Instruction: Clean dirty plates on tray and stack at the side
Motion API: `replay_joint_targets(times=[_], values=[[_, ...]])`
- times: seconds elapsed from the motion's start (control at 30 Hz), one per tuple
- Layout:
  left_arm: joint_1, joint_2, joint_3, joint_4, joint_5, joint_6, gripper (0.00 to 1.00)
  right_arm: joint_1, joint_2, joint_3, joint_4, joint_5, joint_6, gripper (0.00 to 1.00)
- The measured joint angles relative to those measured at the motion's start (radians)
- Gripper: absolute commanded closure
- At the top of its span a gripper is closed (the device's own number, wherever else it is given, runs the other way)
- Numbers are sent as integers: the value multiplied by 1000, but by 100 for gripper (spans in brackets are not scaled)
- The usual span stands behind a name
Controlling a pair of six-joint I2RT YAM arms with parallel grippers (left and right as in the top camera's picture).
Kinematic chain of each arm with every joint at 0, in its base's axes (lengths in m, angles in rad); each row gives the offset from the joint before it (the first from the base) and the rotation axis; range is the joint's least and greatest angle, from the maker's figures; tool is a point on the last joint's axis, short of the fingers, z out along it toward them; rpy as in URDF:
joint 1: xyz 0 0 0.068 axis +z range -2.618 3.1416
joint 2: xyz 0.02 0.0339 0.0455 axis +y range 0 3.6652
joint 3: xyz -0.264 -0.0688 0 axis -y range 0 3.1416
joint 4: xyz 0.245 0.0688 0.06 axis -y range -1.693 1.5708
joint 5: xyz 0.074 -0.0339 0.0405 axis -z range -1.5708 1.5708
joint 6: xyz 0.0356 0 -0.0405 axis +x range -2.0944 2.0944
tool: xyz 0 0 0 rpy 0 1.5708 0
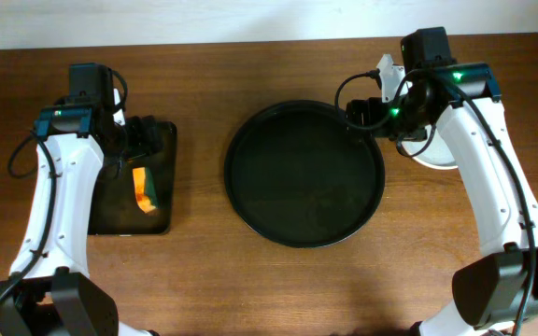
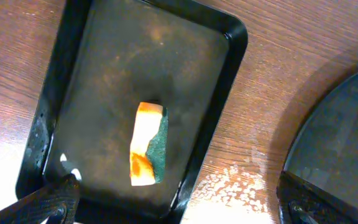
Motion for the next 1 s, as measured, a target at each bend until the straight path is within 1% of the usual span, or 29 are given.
replay_joint_targets(times=[0.33,0.4,0.5,0.63,0.7,0.8,0.83,0.87,0.93,1.0], values=[[0,0,0,0,3,0,1,-2,0,0,0,0,0,1],[0,0,0,0,3,0,1,-3,-1,0,0,24,0,1],[0,0,0,0,4,0,1,-3,-40,-6,71,60,-2,1],[0,0,0,-2,7,0,1,-3,-214,-11,212,80,-1,1],[0,0,0,-2,7,0,1,-4,-367,-9,273,94,-9,1],[0,0,0,-2,7,0,1,-4,-552,-7,290,110,-74,1],[0,0,0,-2,7,0,1,-5,-643,-7,290,118,-119,1],[0,0,0,-2,7,0,1,-6,-693,-13,294,128,-146,1],[0,0,0,-3,7,0,1,-7,-793,-57,305,152,-187,1],[0,0,0,-3,7,0,1,-7,-935,-156,356,183,-222,1]])
